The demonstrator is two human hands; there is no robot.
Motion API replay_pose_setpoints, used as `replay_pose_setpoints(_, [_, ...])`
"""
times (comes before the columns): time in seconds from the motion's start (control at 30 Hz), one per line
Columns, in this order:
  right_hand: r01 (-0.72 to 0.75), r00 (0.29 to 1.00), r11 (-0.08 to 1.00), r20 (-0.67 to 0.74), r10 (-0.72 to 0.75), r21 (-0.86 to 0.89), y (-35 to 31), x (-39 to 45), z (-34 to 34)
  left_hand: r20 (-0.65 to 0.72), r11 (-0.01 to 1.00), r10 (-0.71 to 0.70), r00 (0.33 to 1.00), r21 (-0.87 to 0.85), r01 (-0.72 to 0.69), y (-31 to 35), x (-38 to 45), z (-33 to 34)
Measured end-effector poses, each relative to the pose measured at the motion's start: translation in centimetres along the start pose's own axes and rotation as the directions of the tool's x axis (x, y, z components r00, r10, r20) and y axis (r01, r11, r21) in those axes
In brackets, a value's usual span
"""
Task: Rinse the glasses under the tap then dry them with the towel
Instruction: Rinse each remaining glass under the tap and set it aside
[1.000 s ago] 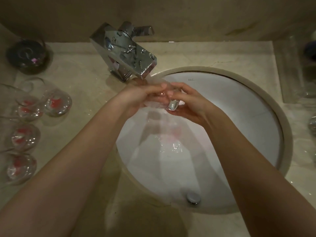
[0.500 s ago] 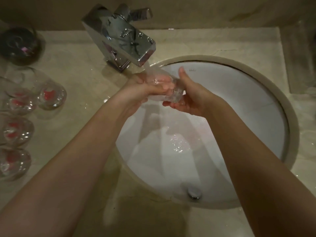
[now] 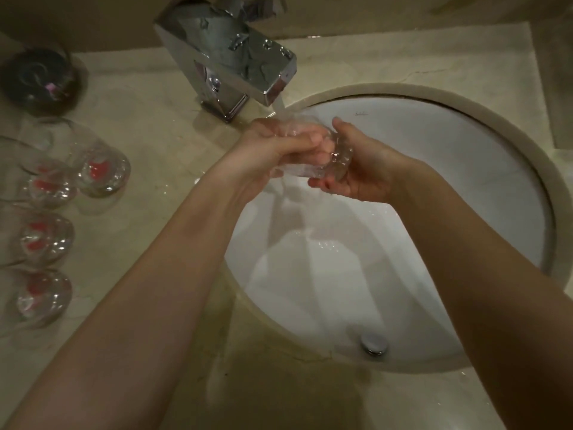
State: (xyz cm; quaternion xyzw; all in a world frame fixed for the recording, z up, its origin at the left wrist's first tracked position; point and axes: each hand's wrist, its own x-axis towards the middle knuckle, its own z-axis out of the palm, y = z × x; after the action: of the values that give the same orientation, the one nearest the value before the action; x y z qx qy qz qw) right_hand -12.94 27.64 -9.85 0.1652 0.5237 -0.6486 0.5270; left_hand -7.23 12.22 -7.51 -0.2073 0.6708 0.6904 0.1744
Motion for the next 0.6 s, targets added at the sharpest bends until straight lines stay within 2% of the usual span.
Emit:
replay_pose_setpoints(0.13, [0.268,0.963,0.957,0.015,-0.268,-0.111,0.8,-0.5,-0.2,-0.012,0.999,-0.041,0.999,0.002,0.041,0.3,-0.1,-0.1])
replay_pose_setpoints(0.2, [0.353,0.935,0.928,0.01,-0.354,-0.121,1.0,-0.5,-0.6,-0.028,0.999,-0.042,0.999,0.016,0.042,0.2,-0.2,-0.2])
replay_pose_setpoints(0.27, [0.306,0.951,0.945,0.003,-0.308,-0.115,0.9,-0.3,-0.6,-0.017,1.0,-0.016,1.0,-0.008,0.016,-0.1,-0.3,-0.1])
replay_pose_setpoints(0.33, [0.153,0.988,0.986,-0.007,-0.154,-0.062,0.5,-0.3,-0.2,-0.031,1.0,-0.01,0.999,-0.007,0.01,-0.3,-0.5,0.1])
replay_pose_setpoints(0.4, [0.118,0.993,0.989,-0.014,-0.119,-0.086,0.2,-0.3,0.1,-0.04,1.0,-0.013,0.999,-0.021,0.013,-0.4,-0.6,0.1])
replay_pose_setpoints(0.5, [0.249,0.968,0.955,0.032,-0.247,-0.162,0.5,-0.4,-0.4,-0.016,0.998,-0.008,1.0,-0.068,0.007,-0.4,-0.5,-0.1])
replay_pose_setpoints(0.6, [0.344,0.939,0.929,0.074,-0.337,-0.139,0.6,-0.5,-1.3,-0.026,0.999,-0.015,1.0,-0.034,0.014,-0.3,-0.5,-0.1])
